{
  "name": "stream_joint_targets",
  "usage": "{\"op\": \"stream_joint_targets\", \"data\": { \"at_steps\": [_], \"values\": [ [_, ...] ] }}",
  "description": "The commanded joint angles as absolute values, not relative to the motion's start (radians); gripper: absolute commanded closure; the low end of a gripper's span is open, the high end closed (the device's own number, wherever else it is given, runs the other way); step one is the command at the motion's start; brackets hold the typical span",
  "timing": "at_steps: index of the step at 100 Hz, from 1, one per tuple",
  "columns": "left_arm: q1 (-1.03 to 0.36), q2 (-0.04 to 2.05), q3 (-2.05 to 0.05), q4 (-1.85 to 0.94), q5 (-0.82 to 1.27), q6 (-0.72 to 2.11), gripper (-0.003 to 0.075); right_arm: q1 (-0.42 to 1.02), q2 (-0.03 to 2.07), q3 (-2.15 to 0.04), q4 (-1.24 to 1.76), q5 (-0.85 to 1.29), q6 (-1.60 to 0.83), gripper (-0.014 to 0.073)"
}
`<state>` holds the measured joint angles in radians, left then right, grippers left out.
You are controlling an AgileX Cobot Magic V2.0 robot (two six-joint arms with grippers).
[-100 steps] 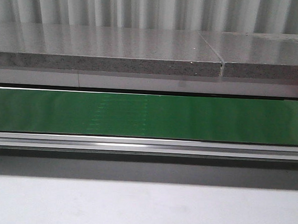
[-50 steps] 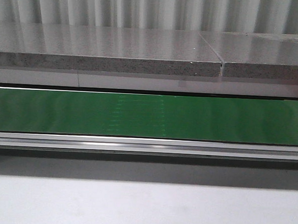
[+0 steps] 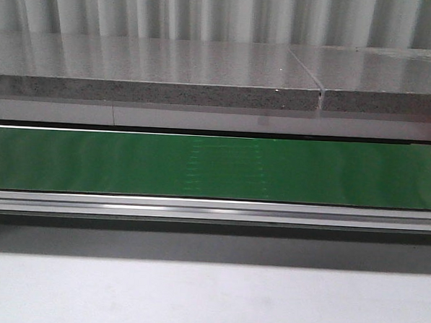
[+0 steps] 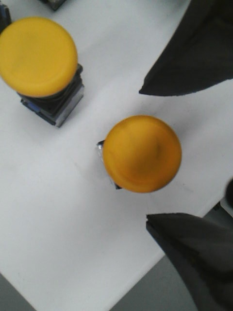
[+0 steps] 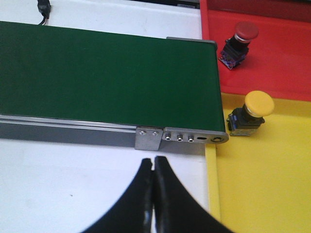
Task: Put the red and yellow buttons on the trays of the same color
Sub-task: 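Lower the left gripper onto a yellow button beside the belt and grasp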
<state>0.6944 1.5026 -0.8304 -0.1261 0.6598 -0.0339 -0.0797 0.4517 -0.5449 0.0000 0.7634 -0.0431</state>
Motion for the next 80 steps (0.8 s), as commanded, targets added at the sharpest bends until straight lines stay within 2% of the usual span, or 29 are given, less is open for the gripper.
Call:
{"op": "stream_joint_targets", "data": {
  "at_steps": [1, 16, 23, 30, 44, 56, 80],
  "values": [
    [0.696, 1.497, -0.861, -0.13, 0.599, -0.045, 0.0227, -0.08, 0.457, -0.57, 0.0, 0.704, -0.048, 0.0661],
    [0.69, 1.542, -0.877, -0.136, 0.571, -0.045, 0.0229, -0.08, 0.457, -0.57, 0.0, 0.704, -0.048, 0.0661],
    [0.681, 1.552, -0.883, -0.136, 0.561, -0.045, 0.0256, -0.08, 0.457, -0.57, 0.0, 0.704, -0.048, 0.0661],
    [0.675, 1.554, -0.883, -0.141, 0.552, -0.045, 0.0318, -0.08, 0.457, -0.57, 0.0, 0.704, -0.048, 0.0661],
    [0.674, 1.554, -0.883, -0.142, 0.541, -0.045, 0.0495, -0.08, 0.457, -0.57, 0.0, 0.704, -0.048, 0.0661],
    [0.674, 1.554, -0.883, -0.14, 0.539, -0.041, 0.0596, -0.08, 0.457, -0.57, 0.0, 0.704, -0.048, 0.0661],
    [0.674, 1.506, -0.883, -0.134, 0.596, -0.023, 0.0605, -0.08, 0.457, -0.57, 0.0, 0.704, -0.048, 0.0661]
  ]
}}
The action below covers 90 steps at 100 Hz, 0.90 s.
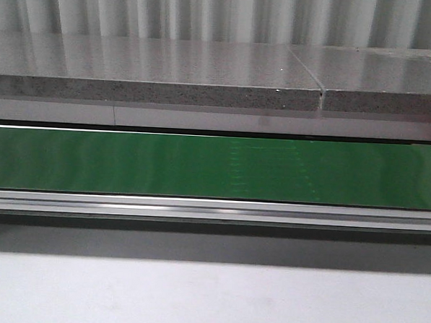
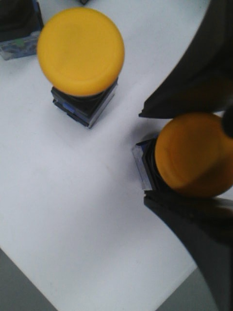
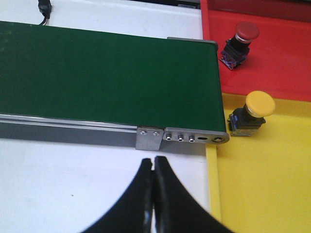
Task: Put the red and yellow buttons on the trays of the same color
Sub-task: 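Lower the left gripper onto a yellow button beside the belt and grasp, then set the yellow button on the green belt and open the left gripper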
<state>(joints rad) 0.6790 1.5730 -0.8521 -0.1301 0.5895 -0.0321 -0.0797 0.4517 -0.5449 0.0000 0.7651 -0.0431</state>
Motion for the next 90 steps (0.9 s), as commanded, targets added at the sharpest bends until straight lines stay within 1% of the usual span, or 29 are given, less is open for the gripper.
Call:
{"op": "stream_joint_targets", "data": {
  "at_steps": [1, 26, 49, 68, 90],
  "values": [
    [0.674, 1.499, -0.883, -0.134, 0.603, -0.021, 0.0605, -0.08, 0.457, -0.57, 0.0, 0.704, -0.048, 0.0661],
    [0.625, 1.329, -0.89, -0.134, 0.7, 0.018, 0.0605, -0.08, 0.457, -0.57, 0.0, 0.704, -0.048, 0.0661],
    [0.474, 1.232, -0.948, -0.145, 0.779, 0.022, 0.0605, -0.08, 0.457, -0.57, 0.0, 0.704, -0.048, 0.0661],
    [0.323, 1.248, -1.07, -0.157, 0.814, 0.022, 0.0605, -0.08, 0.457, -0.57, 0.0, 0.704, -0.048, 0.0661],
    [0.161, 1.363, -1.19, -0.161, 0.825, 0.022, 0.0605, -0.08, 0.457, -0.57, 0.0, 0.704, -0.048, 0.0661]
  ]
}}
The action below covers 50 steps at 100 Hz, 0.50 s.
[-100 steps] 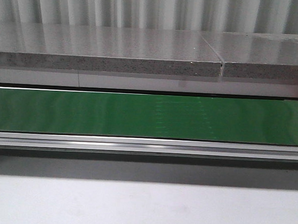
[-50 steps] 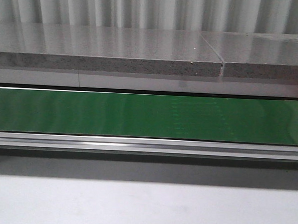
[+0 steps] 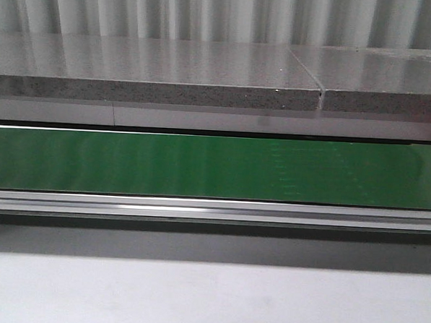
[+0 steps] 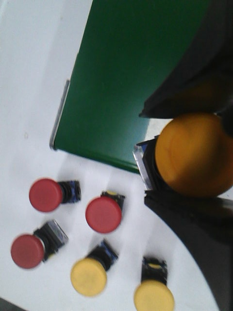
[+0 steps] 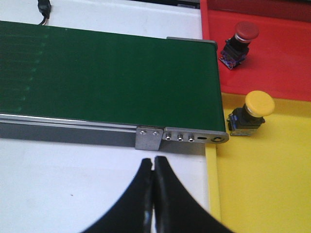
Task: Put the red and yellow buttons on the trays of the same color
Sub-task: 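Set the yellow button on the green belt and open the left gripper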
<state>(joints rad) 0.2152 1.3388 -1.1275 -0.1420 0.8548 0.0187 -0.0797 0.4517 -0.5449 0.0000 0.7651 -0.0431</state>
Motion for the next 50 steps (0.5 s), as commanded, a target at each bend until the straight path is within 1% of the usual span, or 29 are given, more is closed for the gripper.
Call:
{"op": "stream_joint_targets", "data": {
  "at_steps": [1, 23, 44, 50],
  "values": [
    [0.157, 1.368, -1.196, -0.161, 0.825, 0.022, 0.0605, -0.08, 0.457, -0.57, 0.0, 0.704, -0.048, 0.0661],
    [0.072, 1.494, -1.242, -0.161, 0.834, 0.022, 0.0603, -0.08, 0.457, -0.57, 0.0, 0.704, -0.048, 0.0661],
    [0.055, 1.545, -1.242, -0.157, 0.838, 0.022, 0.0601, -0.08, 0.457, -0.57, 0.0, 0.704, -0.048, 0.0661],
    [0.055, 1.55, -1.242, -0.157, 0.84, 0.022, 0.0577, -0.08, 0.457, -0.57, 0.0, 0.704, -0.048, 0.0661]
  ]
}}
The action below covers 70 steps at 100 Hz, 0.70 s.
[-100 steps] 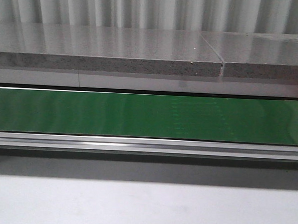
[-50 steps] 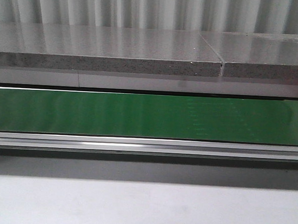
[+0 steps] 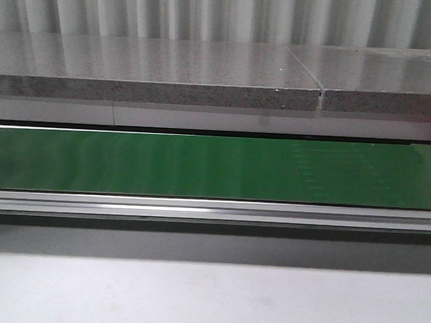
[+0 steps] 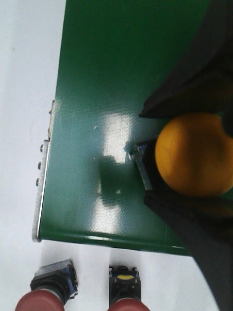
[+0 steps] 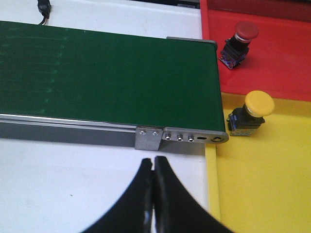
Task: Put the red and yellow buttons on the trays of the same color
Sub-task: 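Set the yellow button on the green belt and open the left gripper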
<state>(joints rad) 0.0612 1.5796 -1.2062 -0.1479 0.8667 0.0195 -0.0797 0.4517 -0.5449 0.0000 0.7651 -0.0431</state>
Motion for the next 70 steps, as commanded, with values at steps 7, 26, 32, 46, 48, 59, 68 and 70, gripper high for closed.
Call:
{"op": "stream_joint_targets", "data": {
  "at_steps": [7, 26, 32, 46, 48, 59, 68, 70],
  "values": [
    [0.055, 1.552, -1.242, -0.157, 0.845, 0.022, 0.0505, -0.08, 0.457, -0.57, 0.0, 0.704, -0.048, 0.0661],
    [0.055, 1.552, -1.24, -0.141, 0.835, 0.022, 0.0282, -0.08, 0.457, -0.57, 0.0, 0.704, -0.048, 0.0661],
    [0.055, 1.552, -1.24, -0.141, 0.824, 0.022, 0.0247, -0.08, 0.457, -0.57, 0.0, 0.704, -0.048, 0.0661],
    [0.048, 1.55, -1.242, -0.148, 0.799, 0.022, 0.0235, -0.08, 0.457, -0.57, 0.0, 0.704, -0.048, 0.0661],
    [0.048, 1.548, -1.244, -0.148, 0.798, 0.022, 0.0235, -0.08, 0.457, -0.57, 0.0, 0.704, -0.048, 0.0661],
    [0.048, 1.544, -1.269, -0.148, 0.798, 0.02, 0.0235, -0.08, 0.457, -0.57, 0.0, 0.704, -0.048, 0.0661],
    [0.048, 1.543, -1.29, -0.142, 0.798, 0.009, 0.0235, -0.08, 0.457, -0.57, 0.0, 0.704, -0.048, 0.0661],
    [0.048, 1.542, -1.298, -0.141, 0.798, 0.006, 0.0235, -0.08, 0.457, -0.57, 0.0, 0.704, -0.048, 0.0661]
  ]
}}
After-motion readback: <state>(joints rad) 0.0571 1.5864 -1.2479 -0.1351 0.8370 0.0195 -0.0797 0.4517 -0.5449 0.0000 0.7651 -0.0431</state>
